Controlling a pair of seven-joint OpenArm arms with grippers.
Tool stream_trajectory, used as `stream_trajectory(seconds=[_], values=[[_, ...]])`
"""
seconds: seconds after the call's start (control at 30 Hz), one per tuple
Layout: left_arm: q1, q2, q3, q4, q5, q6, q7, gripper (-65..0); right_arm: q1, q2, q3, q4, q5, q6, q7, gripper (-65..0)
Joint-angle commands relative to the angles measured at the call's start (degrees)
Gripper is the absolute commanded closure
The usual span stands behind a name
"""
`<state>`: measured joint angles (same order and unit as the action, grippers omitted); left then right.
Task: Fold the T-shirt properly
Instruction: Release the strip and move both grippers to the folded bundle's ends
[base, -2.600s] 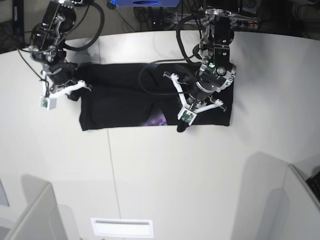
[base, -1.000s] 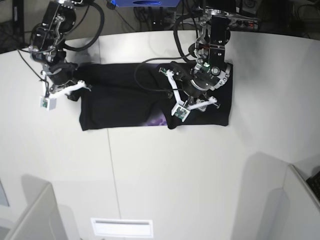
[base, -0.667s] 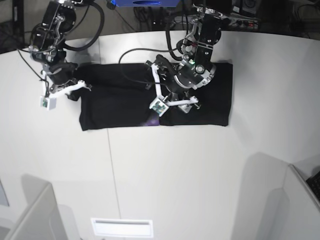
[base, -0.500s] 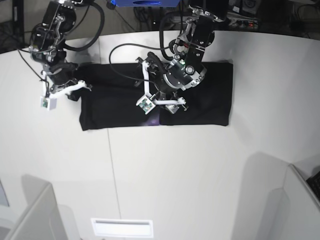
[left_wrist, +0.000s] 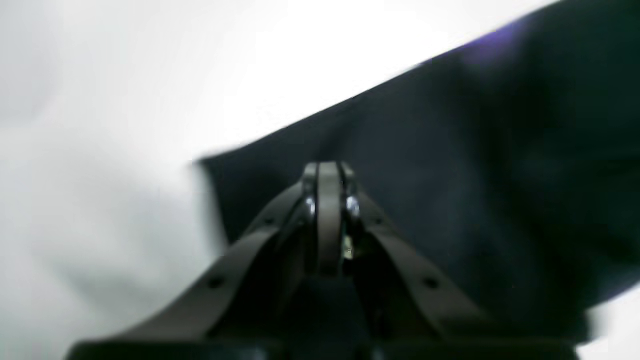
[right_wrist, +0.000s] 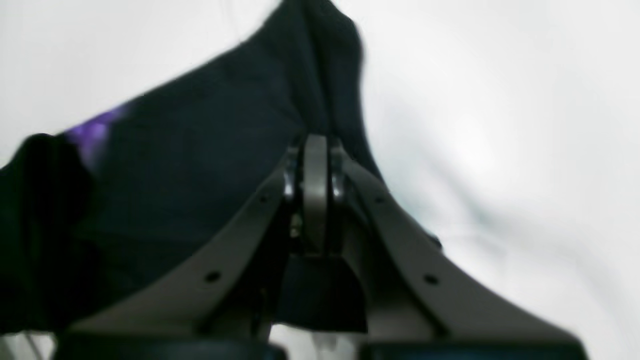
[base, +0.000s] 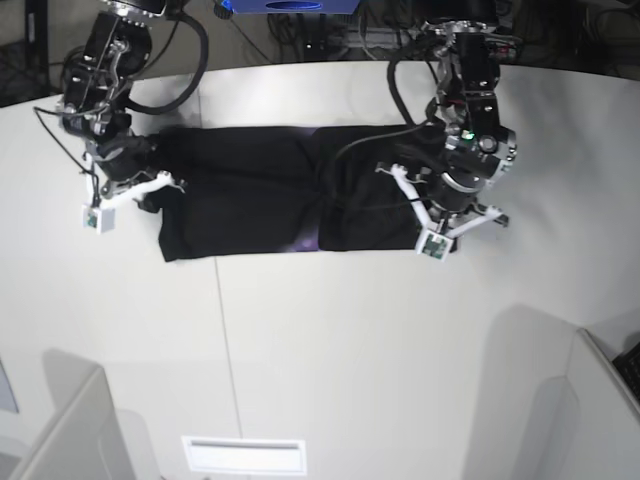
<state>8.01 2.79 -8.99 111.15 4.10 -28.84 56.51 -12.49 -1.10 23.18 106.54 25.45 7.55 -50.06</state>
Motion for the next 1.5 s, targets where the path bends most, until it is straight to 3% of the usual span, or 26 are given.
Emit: stream_trajectory(seconds=[0.0,0.03,0.13,0.2,0.3,0.4,0.6,0.73,0.93,1.07,1.2,1.37,1.47], values=[[0.5,-1.4,-2.2,0.9,-1.3,-1.8,-1.0,0.0,1.8,0.5,0.4,1.2,0.3,0.3,-0.7,0.0],[1.4,-2.6,-5.3,0.9,-2.6,-3.9,-1.0,0.0,3.3,0.7,0.5,1.1,0.3,0.3,-2.7,-6.2],[3.4,-4.9,-18.3,0.0,-10.1,-7.7,-0.9,0.0,6.1,1.4,1.6,1.0,1.1,0.5,-5.7,-34.7],[4.6,-7.1,-25.3,-1.1,-14.2,-7.9,-0.9,0.0,7.5,1.3,4.3,0.0,5.1,2.2,-6.2,-43.2],[6.4,-10.2,-32.5,-2.8,-17.3,-8.0,-1.1,0.0,10.5,1.9,8.9,-7.3,11.7,3.4,-8.9,-42.0],[7.7,-13.2,-35.1,-4.7,-17.8,-8.0,-1.3,0.0,13.0,3.7,10.9,-14.8,12.3,3.6,-11.6,-42.0],[7.6,-14.2,-37.3,-7.1,-17.8,-8.0,-1.3,0.0,14.3,4.7,10.6,-19.9,12.3,3.8,-12.0,-42.5],[7.3,-14.1,-36.9,-7.1,-17.8,-8.0,-1.3,0.0,15.3,4.7,10.6,-24.2,12.3,3.9,-12.1,-42.6],[7.2,-14.1,-36.9,-7.2,-17.8,-8.0,-1.3,0.0,13.8,4.7,10.5,-24.7,12.3,7.3,-12.2,-42.2],[7.1,-14.1,-36.7,-7.2,-17.8,-8.0,-1.3,0.0,13.4,4.5,10.5,-24.4,12.3,7.5,-16.4,-42.2],[5.9,-14.0,-32.6,-7.3,-17.4,-7.7,-1.3,0.0,13.2,4.2,9.6,-24.4,12.3,7.5,-18.2,-42.0],[4.4,-13.6,-27.3,-7.4,-17.4,-7.6,-1.3,0.0,10.8,4.6,2.5,-24.5,12.3,7.5,-17.8,-41.9],[3.5,-12.4,-25.1,-9.7,-17.3,-4.8,-1.3,0.0,10.5,4.1,2.1,-24.7,12.3,7.4,-17.9,-41.9]])
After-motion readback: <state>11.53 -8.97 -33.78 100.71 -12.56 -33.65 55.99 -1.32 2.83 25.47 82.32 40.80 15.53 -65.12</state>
